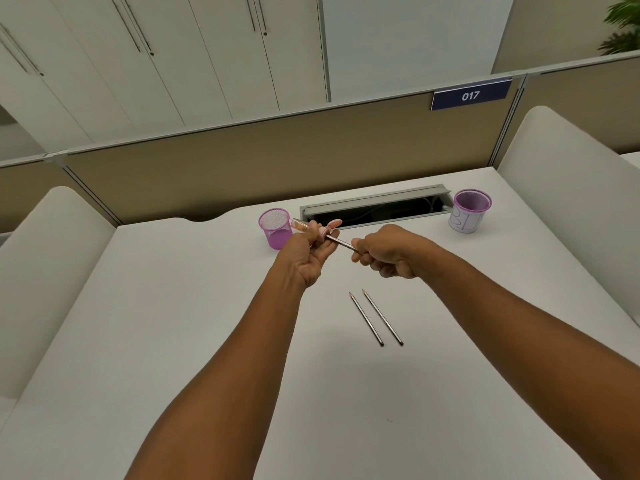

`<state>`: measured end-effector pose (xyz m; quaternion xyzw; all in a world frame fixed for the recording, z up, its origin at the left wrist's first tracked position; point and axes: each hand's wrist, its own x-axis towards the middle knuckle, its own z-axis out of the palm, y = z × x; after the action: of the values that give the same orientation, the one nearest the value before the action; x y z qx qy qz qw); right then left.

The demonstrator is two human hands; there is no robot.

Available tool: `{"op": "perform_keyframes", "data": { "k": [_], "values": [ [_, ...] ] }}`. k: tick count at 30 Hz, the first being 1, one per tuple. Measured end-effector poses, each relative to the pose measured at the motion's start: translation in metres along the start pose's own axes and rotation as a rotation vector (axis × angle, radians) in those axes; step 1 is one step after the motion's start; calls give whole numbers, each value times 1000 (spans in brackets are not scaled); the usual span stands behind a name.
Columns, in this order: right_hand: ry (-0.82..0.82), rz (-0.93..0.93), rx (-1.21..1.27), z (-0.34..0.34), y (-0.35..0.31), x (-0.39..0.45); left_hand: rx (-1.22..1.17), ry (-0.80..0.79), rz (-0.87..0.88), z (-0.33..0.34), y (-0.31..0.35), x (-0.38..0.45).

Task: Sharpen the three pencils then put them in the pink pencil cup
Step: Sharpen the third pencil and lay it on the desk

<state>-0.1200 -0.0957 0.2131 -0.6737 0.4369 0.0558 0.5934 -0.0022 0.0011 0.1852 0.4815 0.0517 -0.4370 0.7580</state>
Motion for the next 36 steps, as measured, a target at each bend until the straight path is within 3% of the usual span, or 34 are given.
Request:
{"op": "perform_keyframes", "data": {
  "k": [2,7,9,12,16,18,25,36],
  "values": [
    [79,-140,-115,3,5,-1,-10,19,2,1,1,1],
    [577,-618,-762,16,25,4,-51,18,2,1,-1,0],
    [686,-748,-866,20,32,3,-52,6,5,3,-1,-1],
    [575,-573,-754,20,25,0,-37,-25,8,3,2,-1],
    [31,-54,44,7,4,0,-24,-45,0,1,2,-4],
    [-51,-19,121,1,4,-1,-8,-43,-1,1,2,-5],
    [324,-408,-518,12,22,6,-57,24,40,2,1,-6],
    [380,-521,-500,8,39,6,-112,66,18,-3,-1,-10]
  ]
}}
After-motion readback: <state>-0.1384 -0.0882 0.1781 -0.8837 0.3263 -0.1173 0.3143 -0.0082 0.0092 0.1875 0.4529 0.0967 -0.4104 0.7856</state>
